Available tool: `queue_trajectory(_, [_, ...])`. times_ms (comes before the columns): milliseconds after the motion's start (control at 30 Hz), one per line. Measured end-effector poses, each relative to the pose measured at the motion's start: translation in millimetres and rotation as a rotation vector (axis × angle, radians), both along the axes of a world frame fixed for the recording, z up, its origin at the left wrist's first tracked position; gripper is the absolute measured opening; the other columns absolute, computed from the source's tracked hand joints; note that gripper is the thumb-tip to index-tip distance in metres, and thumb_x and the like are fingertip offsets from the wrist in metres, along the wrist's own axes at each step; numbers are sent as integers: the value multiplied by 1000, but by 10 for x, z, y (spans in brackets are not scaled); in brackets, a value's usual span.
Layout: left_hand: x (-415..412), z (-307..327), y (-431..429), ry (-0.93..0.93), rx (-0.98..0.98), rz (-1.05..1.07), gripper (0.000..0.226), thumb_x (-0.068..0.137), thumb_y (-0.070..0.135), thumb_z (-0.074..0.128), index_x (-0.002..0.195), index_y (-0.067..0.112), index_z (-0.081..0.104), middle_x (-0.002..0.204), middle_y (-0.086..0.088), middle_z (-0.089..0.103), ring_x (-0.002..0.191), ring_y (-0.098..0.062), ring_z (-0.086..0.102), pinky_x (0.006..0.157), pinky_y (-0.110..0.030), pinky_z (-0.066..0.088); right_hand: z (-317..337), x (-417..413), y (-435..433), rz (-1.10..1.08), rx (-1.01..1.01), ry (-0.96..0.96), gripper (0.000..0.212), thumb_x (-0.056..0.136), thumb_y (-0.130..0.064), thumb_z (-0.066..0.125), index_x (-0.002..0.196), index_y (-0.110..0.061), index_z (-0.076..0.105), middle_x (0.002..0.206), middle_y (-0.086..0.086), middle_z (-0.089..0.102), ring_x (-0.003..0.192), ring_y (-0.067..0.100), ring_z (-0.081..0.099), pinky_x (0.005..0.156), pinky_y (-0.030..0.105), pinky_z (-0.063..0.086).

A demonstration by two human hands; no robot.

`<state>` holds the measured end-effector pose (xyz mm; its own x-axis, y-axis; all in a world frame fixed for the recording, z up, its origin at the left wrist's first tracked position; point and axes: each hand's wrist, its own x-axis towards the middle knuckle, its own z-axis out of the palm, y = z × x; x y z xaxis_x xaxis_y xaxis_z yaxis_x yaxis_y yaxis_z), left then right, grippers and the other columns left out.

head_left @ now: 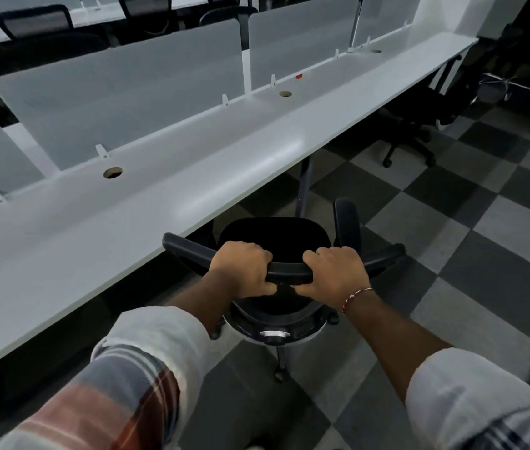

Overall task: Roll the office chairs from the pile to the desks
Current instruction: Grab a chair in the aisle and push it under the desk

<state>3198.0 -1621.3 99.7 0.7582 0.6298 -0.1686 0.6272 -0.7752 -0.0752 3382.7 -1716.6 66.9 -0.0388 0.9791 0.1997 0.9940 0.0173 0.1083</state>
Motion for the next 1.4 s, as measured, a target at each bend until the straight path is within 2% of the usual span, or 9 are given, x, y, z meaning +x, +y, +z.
queue_trajectory(267, [376, -92, 384, -31, 20, 108, 31, 82, 62, 58, 81, 32, 48, 74, 10, 52, 68, -12, 53, 60, -30, 36, -70, 448, 618, 63, 5, -20, 51, 65, -67, 72, 70, -26, 42, 62, -3, 54, 54, 20, 53, 56, 31, 32])
queue_trajectory(367, [531, -92, 527, -16, 30, 154, 32, 81, 62, 59, 82, 32, 50, 72, 10, 50, 67, -13, 53, 60, -30, 35, -85, 610, 833, 101, 32, -16, 55, 62, -66, 74, 69, -27, 36, 59, -3, 52, 51, 20, 52, 56, 31, 28])
queue_trajectory(700, [982, -141, 579, 13, 60, 308, 34, 77, 63, 63, 79, 31, 50, 72, 9, 51, 70, -16, 56, 64, -30, 41, -35, 1074, 1075, 220, -46, 28, 41, 74, -65, 64, 81, -26, 53, 73, -3, 56, 68, 20, 57, 66, 35, 37])
queue_trajectory(867, [1111, -167, 268, 20, 47, 348, 34, 79, 62, 63, 78, 29, 52, 66, 10, 47, 69, -17, 57, 65, -30, 46, -32, 1196, 845, 227, -105, 19, 40, 79, -64, 60, 87, -26, 53, 77, -5, 55, 72, 18, 56, 72, 35, 40])
queue_trajectory(1033, [1015, -163, -37, 21, 43, 343, 34, 79, 64, 59, 76, 30, 54, 67, 9, 54, 66, -14, 59, 66, -32, 52, 10, 1106, 503, 218, -157, 20, 40, 81, -64, 56, 91, -26, 51, 81, -4, 53, 77, 19, 55, 74, 36, 41])
queue_trajectory(1133, [942, -164, -250, 29, 38, 333, 35, 78, 64, 57, 77, 29, 58, 68, 8, 56, 65, -14, 58, 63, -31, 50, -10, 1029, 254, 217, -154, 30, 40, 81, -62, 56, 93, -25, 53, 81, -4, 52, 78, 19, 56, 74, 37, 40])
queue_trajectory(1200, [975, -150, -458, 19, 38, 305, 35, 78, 62, 57, 77, 28, 58, 67, 8, 55, 62, -14, 55, 59, -30, 44, -29, 1052, 20, 203, -157, 24, 38, 79, -61, 58, 90, -25, 54, 81, -3, 54, 77, 20, 57, 73, 37, 40])
queue_trajectory(1267, [1074, -163, -653, 28, 40, 265, 34, 79, 62, 58, 73, 29, 51, 66, 9, 51, 58, -13, 50, 57, -30, 39, -82, 1142, -187, 181, -102, 8, 37, 74, -58, 64, 80, -23, 54, 72, -1, 56, 68, 22, 58, 67, 37, 42])
queue_trajectory(1400, [1185, -227, -1059, 26, 22, 182, 35, 82, 59, 58, 72, 28, 48, 67, 8, 50, 61, -17, 52, 58, -31, 42, -201, 1232, -656, 116, -104, -44, 38, 69, -57, 66, 72, -22, 52, 67, 0, 57, 62, 25, 59, 62, 35, 33])
